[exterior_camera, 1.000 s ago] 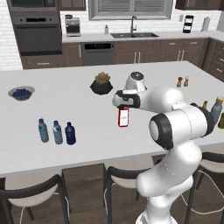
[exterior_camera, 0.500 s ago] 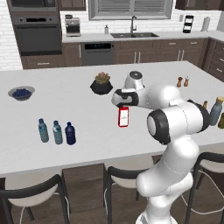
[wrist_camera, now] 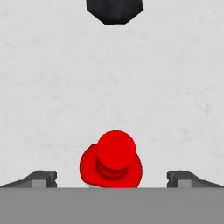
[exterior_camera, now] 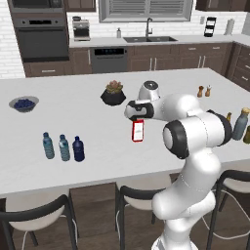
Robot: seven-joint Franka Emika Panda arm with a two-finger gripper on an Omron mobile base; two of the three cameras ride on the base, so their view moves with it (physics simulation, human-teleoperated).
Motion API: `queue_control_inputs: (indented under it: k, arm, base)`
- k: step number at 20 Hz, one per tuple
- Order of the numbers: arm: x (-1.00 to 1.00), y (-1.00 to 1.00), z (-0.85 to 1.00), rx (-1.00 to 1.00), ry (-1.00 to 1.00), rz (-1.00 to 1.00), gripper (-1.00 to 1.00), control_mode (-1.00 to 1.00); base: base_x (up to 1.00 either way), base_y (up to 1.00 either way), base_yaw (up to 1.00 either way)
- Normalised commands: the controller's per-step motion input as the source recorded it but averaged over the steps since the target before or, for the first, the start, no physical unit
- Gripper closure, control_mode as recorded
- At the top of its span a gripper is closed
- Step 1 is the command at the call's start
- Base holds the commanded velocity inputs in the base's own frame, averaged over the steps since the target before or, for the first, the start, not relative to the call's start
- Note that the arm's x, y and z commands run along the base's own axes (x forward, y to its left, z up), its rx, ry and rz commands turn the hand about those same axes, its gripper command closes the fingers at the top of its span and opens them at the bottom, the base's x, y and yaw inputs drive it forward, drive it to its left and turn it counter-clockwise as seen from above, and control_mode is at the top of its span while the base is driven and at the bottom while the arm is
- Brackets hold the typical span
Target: Move the plastic bottles in the middle to the plastics group, and the glass bottles in the middle to the glass group.
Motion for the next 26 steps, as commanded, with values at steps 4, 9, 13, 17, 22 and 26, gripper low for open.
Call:
queue_control_inputs:
  k: [4, 9, 13, 17, 22, 26]
  arm:
    - [0.08, 0.0, -0.09, 0.0, 0.0, 0.0, -1.0, -1.0]
    - [0.11, 0.0, -0.01, 0.0, 0.0, 0.0, -1.0, -1.0]
    - [0.09, 0.0, -0.01, 0.0, 0.0, 0.0, -1.0, -1.0]
    - [0.02, 0.0, -0.03, 0.0, 0.0, 0.0, -1.0, -1.0]
    - [0.05, 0.0, -0.11, 0.0, 0.0, 0.0, -1.0, -1.0]
    - [0.01, 0.0, -0.1, 0.0, 0.0, 0.0, -1.0, -1.0]
  base:
    - [0.0, 0.0, 0.0]
    - [0.0, 0.0, 0.0]
    - [0.0, 0.0, 0.0]
    - [0.0, 0.0, 0.0]
    - [0.0, 0.0, 0.0]
    - [0.0, 0.0, 0.0]
